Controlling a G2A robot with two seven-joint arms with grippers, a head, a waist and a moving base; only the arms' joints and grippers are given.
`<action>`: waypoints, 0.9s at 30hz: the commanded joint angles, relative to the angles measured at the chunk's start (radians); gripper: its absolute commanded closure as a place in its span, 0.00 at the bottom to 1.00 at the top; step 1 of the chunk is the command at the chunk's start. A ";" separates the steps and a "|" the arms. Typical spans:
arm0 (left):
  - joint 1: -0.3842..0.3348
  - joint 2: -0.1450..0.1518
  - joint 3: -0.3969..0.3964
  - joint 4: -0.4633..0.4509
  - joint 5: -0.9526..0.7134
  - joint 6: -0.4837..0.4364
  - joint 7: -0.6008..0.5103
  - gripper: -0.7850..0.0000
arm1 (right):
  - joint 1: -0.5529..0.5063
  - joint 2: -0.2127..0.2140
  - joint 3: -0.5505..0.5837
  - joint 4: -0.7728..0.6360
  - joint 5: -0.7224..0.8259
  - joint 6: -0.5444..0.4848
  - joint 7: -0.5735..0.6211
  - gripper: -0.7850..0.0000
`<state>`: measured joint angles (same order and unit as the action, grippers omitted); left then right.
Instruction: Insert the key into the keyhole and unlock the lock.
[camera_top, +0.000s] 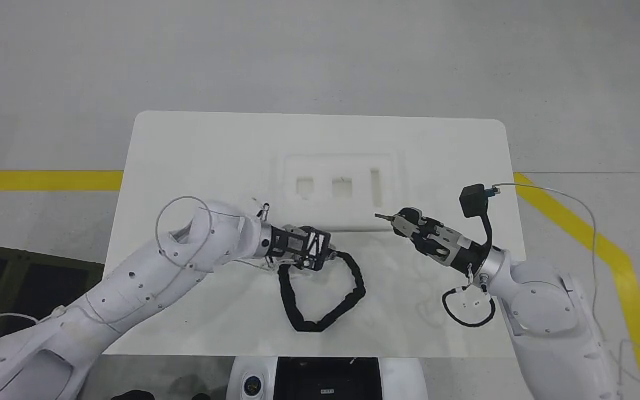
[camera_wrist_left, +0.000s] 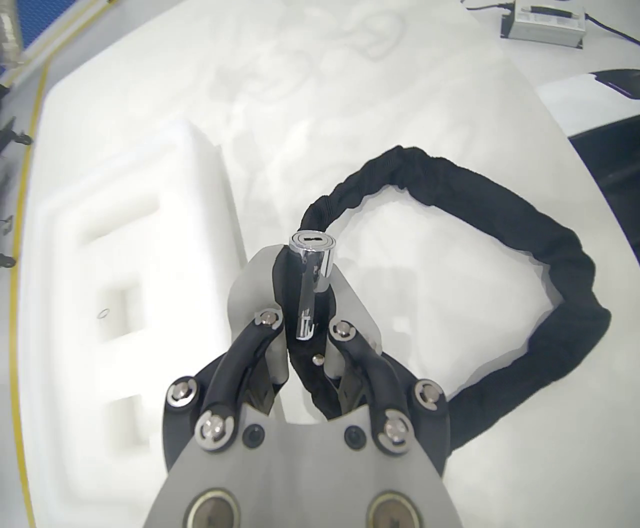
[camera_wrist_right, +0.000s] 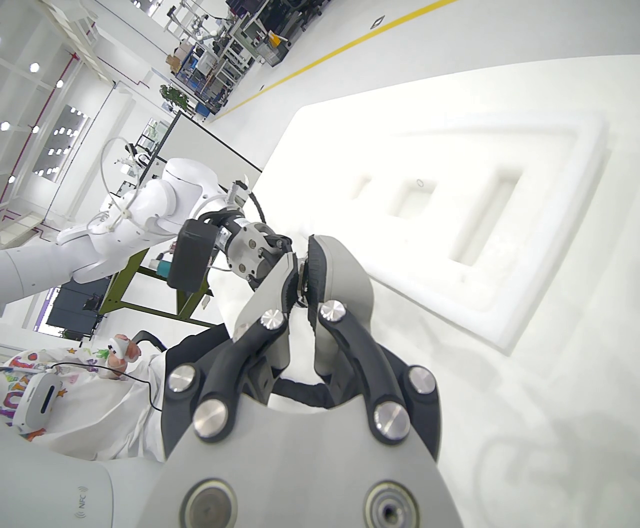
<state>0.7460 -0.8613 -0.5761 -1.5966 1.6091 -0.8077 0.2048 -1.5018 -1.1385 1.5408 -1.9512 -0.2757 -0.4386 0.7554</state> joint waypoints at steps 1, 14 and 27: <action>0.039 0.019 -0.031 -0.001 0.061 0.061 0.087 1.00 | -0.001 0.001 -0.011 -0.017 -0.020 0.014 -0.007 1.00; 0.172 0.060 -0.146 -0.032 0.136 0.224 0.219 1.00 | 0.015 0.006 -0.147 -0.124 -0.082 0.105 0.086 1.00; 0.202 0.051 -0.197 -0.053 0.083 0.228 0.130 1.00 | 0.074 0.002 -0.282 -0.124 -0.161 0.186 0.082 1.00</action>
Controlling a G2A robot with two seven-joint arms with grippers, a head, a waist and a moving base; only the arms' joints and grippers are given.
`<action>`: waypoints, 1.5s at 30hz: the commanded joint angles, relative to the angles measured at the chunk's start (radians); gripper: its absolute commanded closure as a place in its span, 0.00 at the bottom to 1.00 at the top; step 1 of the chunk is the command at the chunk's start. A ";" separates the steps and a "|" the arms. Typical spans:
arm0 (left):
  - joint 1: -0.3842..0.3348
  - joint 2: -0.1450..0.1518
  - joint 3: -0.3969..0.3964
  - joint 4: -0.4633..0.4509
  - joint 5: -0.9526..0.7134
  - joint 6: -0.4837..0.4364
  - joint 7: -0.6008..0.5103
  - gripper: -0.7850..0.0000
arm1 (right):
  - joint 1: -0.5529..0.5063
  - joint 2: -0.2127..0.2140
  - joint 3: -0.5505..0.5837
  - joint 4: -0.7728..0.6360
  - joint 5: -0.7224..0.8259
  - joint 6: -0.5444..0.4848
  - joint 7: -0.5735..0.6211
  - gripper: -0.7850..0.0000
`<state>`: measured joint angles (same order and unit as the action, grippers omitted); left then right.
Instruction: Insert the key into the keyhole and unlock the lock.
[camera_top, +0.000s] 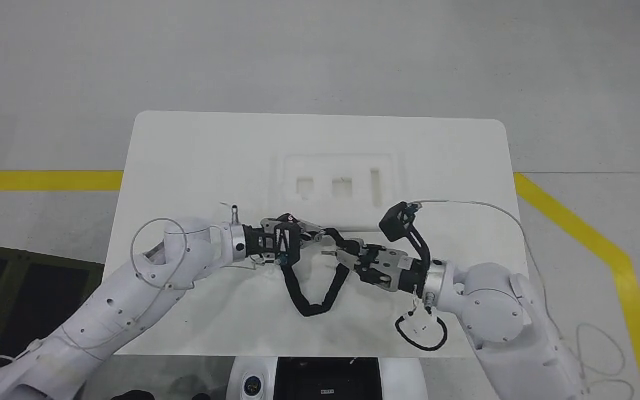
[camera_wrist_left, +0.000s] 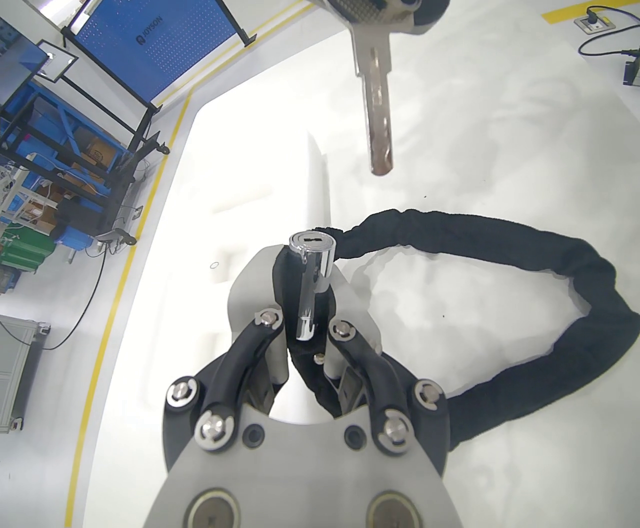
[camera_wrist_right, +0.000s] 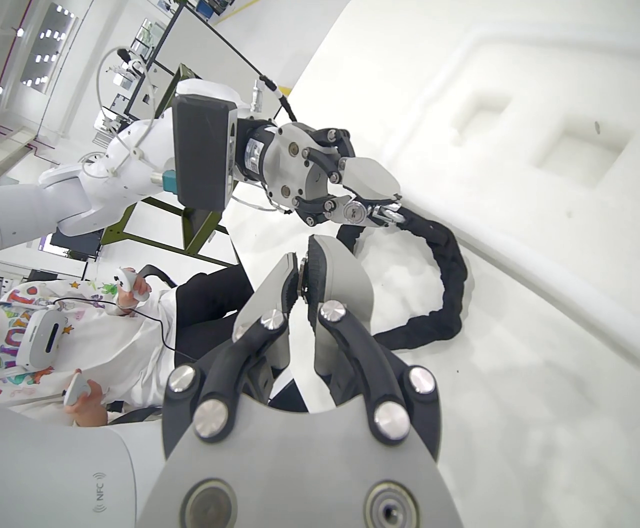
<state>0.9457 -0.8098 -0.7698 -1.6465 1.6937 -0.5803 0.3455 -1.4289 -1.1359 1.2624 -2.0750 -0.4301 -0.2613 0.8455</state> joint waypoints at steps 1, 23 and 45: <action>0.007 -0.002 -0.007 -0.009 -0.007 -0.002 -0.021 1.00 | 0.001 -0.001 -0.009 -0.002 -0.018 0.023 -0.021 1.00; 0.051 -0.016 -0.060 -0.040 0.003 -0.024 -0.067 1.00 | 0.017 -0.004 -0.070 0.012 -0.099 0.114 -0.140 1.00; 0.073 -0.030 -0.100 -0.035 0.025 -0.048 -0.060 1.00 | 0.040 -0.003 -0.091 0.034 -0.093 0.120 -0.150 1.00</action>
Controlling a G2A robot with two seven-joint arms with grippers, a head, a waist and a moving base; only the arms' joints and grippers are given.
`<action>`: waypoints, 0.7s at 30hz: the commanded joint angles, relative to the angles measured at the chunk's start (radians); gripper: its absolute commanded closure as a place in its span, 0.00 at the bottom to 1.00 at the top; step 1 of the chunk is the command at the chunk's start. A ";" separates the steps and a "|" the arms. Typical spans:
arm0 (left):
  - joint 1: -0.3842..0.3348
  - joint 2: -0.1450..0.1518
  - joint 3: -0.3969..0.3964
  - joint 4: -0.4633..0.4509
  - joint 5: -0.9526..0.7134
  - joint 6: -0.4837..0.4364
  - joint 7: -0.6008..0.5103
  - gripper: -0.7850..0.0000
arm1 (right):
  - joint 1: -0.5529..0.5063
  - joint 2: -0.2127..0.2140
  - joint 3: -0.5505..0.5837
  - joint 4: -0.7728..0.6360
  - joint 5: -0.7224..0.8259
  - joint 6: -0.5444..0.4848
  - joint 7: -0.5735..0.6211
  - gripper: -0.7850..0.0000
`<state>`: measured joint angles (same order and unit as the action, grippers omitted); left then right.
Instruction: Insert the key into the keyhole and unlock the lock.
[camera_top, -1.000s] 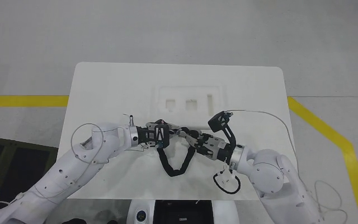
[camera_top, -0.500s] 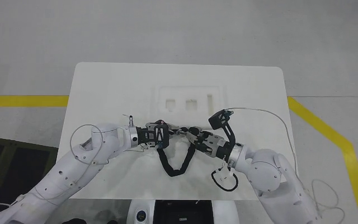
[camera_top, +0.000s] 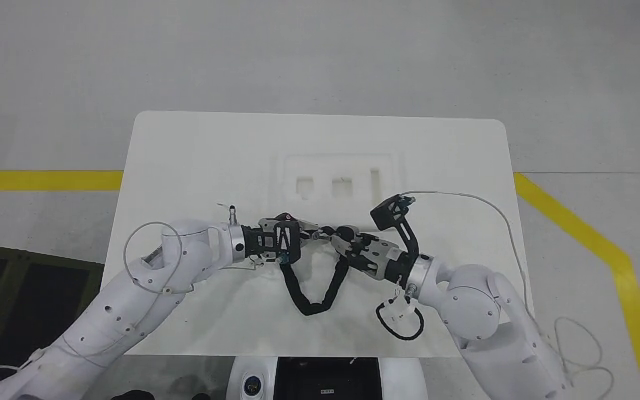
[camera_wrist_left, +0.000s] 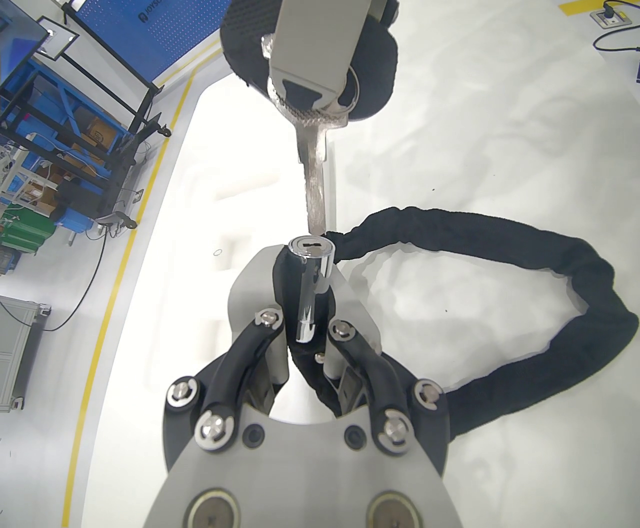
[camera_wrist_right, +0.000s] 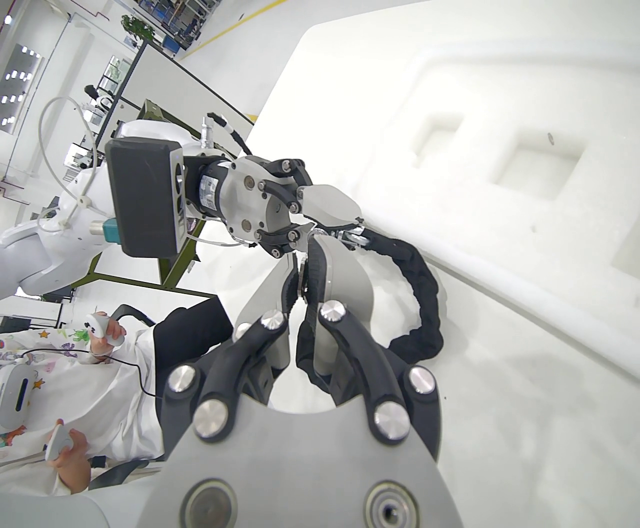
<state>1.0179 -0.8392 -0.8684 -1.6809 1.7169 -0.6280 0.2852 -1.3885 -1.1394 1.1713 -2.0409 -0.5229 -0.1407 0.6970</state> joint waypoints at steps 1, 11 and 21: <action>0.002 -0.001 -0.003 0.000 0.003 -0.001 0.001 1.00 | -0.001 0.000 -0.001 0.001 0.002 -0.001 -0.003 1.00; 0.012 -0.006 -0.021 -0.001 0.019 -0.011 0.011 1.00 | 0.007 0.001 -0.008 0.011 0.011 -0.010 -0.009 1.00; 0.016 -0.015 -0.027 0.000 0.023 -0.011 0.005 1.00 | 0.003 0.004 0.010 0.012 0.006 -0.002 -0.032 1.00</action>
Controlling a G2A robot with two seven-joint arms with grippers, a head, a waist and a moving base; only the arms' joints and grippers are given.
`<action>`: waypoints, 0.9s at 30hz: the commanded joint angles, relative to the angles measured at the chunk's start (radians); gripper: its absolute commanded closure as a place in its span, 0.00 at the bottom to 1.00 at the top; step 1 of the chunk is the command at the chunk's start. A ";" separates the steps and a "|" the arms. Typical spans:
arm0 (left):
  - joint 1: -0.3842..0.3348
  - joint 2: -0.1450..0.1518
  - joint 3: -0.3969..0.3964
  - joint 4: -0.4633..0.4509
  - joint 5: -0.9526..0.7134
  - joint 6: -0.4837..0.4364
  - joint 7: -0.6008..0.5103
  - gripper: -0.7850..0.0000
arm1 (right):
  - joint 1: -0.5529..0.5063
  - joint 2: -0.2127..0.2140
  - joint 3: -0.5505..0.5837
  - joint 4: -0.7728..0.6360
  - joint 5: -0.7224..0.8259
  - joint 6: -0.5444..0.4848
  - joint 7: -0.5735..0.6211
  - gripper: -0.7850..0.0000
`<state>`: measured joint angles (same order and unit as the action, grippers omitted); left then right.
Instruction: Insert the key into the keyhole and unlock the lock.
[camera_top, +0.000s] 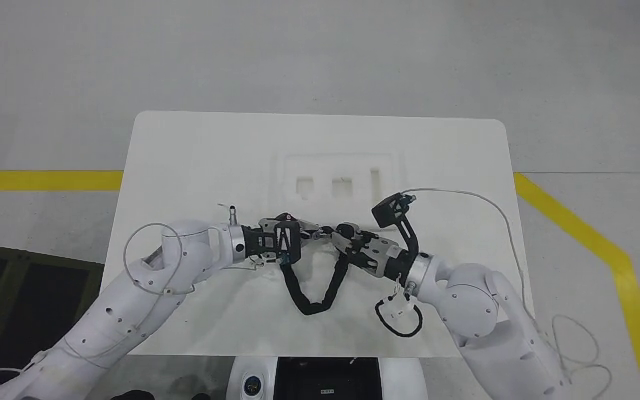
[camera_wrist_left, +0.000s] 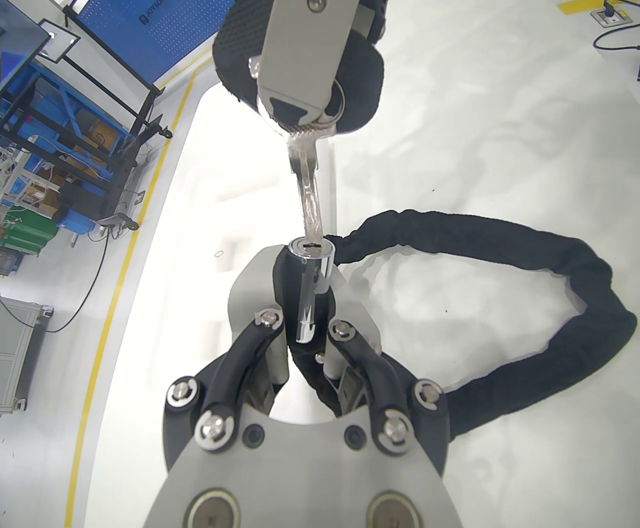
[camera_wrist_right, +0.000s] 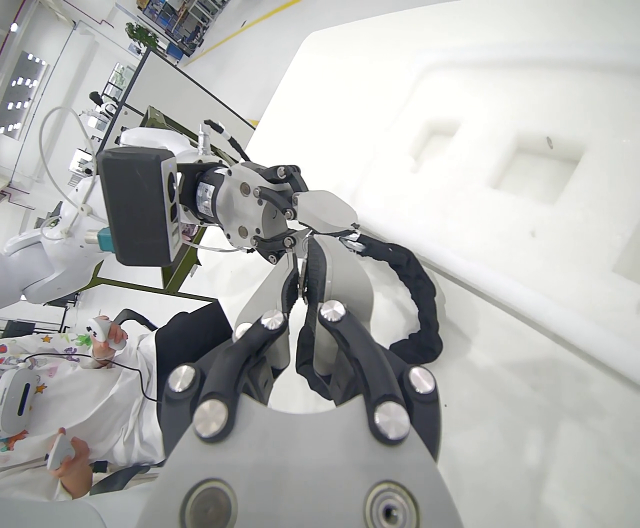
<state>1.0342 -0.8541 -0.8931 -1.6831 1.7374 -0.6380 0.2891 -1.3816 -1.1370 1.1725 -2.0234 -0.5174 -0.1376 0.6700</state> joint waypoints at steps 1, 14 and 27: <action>-0.001 0.000 -0.005 0.005 0.004 -0.003 0.006 1.00 | -0.010 0.003 0.019 -0.012 -0.004 -0.017 -0.006 1.00; -0.051 -0.003 0.008 0.064 -0.005 -0.268 0.034 1.00 | -0.127 0.031 0.209 -0.048 0.064 -0.082 0.007 1.00; -0.171 -0.080 0.169 0.129 0.014 -0.270 -0.123 1.00 | -0.180 0.044 0.306 -0.036 0.118 -0.121 -0.009 1.00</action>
<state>0.8712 -0.9284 -0.7338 -1.5627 1.7530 -0.9062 0.1827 -1.5610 -1.0933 1.4788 -2.0611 -0.4005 -0.2578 0.6614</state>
